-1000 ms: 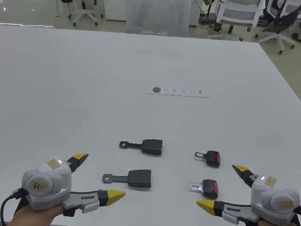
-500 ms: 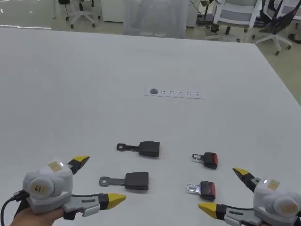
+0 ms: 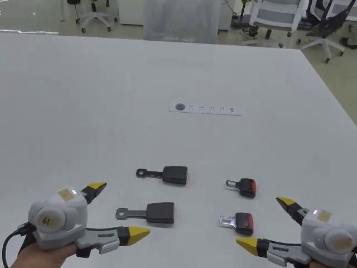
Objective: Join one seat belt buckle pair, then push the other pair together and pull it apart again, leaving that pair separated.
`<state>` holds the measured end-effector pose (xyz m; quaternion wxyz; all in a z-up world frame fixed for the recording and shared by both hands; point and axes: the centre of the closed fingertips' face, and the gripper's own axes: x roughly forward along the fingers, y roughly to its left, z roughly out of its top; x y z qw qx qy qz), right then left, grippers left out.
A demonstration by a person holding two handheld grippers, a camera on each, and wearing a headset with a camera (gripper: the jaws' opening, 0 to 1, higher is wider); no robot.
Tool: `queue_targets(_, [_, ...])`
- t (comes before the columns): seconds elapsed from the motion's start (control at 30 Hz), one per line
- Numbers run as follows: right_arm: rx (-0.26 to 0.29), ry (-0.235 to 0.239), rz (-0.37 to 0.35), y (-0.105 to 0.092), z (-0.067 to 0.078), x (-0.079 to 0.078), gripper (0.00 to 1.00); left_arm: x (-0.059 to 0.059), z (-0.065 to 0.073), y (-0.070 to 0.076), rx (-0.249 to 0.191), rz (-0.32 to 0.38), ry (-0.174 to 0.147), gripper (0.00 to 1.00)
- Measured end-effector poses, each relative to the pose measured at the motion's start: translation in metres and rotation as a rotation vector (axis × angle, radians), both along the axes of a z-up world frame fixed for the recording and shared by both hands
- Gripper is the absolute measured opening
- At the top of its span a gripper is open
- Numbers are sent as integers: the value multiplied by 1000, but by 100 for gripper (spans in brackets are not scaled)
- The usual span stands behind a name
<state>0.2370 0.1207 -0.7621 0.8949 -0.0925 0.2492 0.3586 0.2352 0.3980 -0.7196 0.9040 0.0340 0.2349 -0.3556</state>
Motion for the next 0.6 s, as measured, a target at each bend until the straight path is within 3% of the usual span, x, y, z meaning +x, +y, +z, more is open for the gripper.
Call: queue_targets(0.6, [-4,9,-1,-1,-5,-4,95,0,-2,-2,0,-6,1,100])
